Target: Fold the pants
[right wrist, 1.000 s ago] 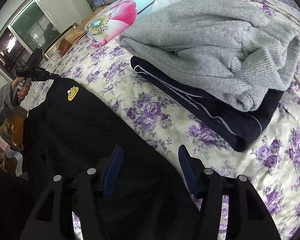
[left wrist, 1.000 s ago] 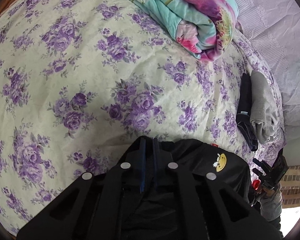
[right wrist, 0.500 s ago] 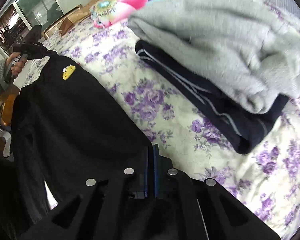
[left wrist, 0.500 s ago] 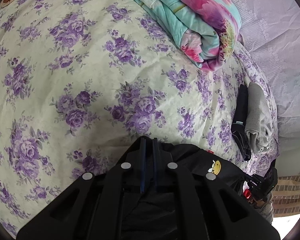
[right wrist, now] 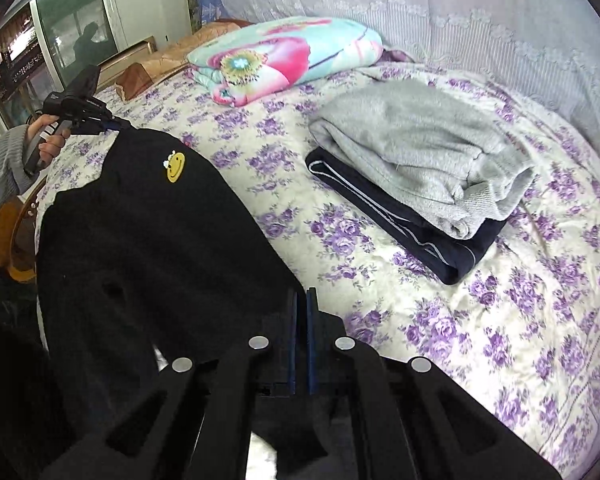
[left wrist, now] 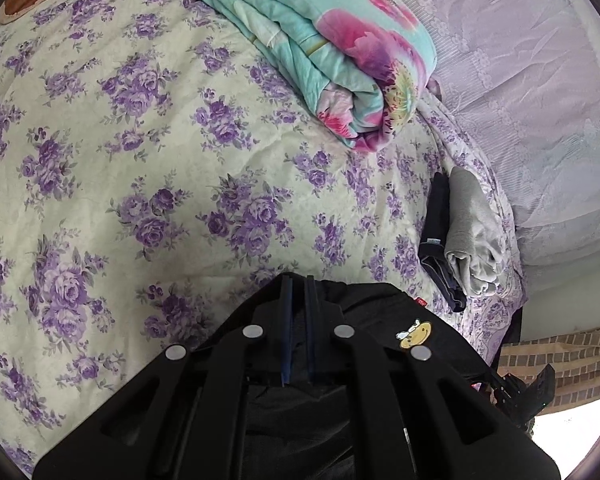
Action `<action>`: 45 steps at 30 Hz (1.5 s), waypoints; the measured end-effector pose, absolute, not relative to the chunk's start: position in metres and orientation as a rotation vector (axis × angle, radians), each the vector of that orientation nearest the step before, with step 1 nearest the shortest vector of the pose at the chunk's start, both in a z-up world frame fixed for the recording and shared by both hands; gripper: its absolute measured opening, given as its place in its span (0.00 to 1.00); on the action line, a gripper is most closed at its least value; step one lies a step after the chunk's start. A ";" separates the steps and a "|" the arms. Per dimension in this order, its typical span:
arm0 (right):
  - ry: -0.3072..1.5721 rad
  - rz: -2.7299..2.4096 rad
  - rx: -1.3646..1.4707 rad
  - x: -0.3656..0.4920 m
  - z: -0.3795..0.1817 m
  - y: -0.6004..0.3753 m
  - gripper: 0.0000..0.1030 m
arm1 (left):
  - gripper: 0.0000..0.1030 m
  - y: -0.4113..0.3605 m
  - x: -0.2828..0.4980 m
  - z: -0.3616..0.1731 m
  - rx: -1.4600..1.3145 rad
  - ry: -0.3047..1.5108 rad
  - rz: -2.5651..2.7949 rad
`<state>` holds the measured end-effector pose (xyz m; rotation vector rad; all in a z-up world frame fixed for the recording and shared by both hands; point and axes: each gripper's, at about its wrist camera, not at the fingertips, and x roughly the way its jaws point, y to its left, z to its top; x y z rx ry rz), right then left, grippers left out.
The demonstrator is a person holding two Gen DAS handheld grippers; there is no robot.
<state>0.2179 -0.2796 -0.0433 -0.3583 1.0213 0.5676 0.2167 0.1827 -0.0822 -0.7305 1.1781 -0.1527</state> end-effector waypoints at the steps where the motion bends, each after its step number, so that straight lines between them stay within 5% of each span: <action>1: 1.010 0.561 -0.359 0.209 -0.038 -0.277 0.04 | 0.04 0.184 0.213 -0.079 -0.732 1.170 -0.162; 12: 0.982 0.516 -0.357 0.081 -0.019 -0.230 0.03 | 0.04 0.218 0.157 -0.060 -0.771 1.117 -0.240; 26: 1.161 0.431 -0.284 -0.052 -0.079 -0.195 0.03 | 0.00 0.230 0.082 -0.080 -0.788 1.211 -0.339; 28: 1.153 0.423 -0.286 -0.057 -0.079 -0.192 0.03 | 0.05 0.210 0.092 -0.078 -0.761 1.235 -0.353; 33: 1.149 0.427 -0.280 -0.061 -0.080 -0.194 0.02 | 0.47 0.151 0.144 -0.052 -0.621 1.245 -0.307; 45: 1.119 0.457 -0.230 -0.072 -0.084 -0.203 0.03 | 0.50 0.063 0.262 -0.093 -0.386 1.637 0.005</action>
